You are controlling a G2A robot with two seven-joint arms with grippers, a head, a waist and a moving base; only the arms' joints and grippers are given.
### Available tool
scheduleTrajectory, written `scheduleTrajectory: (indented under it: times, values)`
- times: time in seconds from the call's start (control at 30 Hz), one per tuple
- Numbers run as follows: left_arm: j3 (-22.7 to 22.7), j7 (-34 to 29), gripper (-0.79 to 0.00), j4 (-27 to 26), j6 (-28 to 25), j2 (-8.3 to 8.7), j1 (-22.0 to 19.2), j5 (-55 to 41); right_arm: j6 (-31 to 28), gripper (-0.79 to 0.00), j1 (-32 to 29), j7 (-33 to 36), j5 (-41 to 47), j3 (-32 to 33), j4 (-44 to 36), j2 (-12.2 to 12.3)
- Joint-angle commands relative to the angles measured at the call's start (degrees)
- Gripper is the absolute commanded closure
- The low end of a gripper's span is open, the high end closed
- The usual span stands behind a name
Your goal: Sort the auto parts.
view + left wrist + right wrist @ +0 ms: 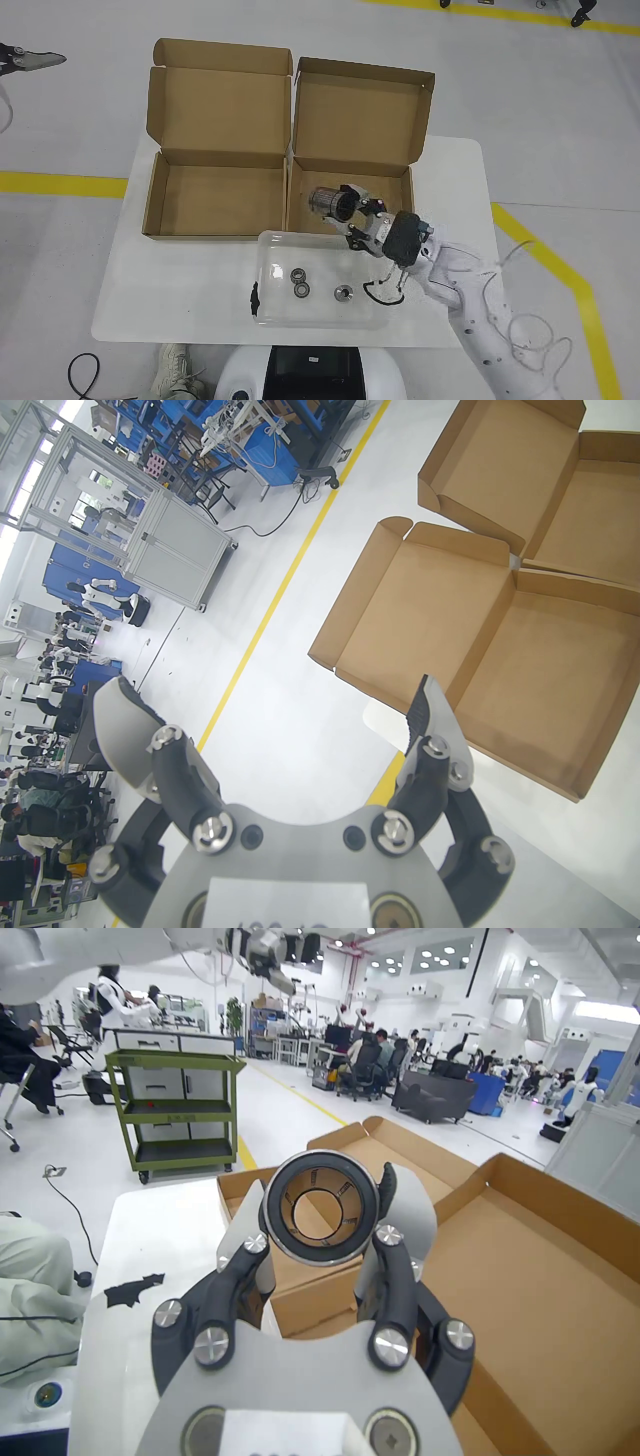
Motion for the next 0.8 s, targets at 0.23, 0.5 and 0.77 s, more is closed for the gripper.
scheduleTrajectory:
  times: [0.23, 0.5, 0.77]
  values:
    - [0.0, 0.0, -0.785, 0.0, 0.0, 0.00, 0.0, 0.0, 3.6, 0.000, 7.8, 19.3, 12.7, -4.2, 9.5, -1.6]
    - [0.0, 0.0, -0.785, 0.0, 0.0, 0.00, 0.0, 0.0, 12.0, 0.000, 14.5, 31.5, 14.6, -9.2, 14.6, -3.5]
    - [0.0, 0.0, -0.785, 0.0, 0.0, 0.00, 0.0, 0.0, 17.1, 0.000, 18.5, 37.5, 13.3, -14.1, 19.2, -5.4]
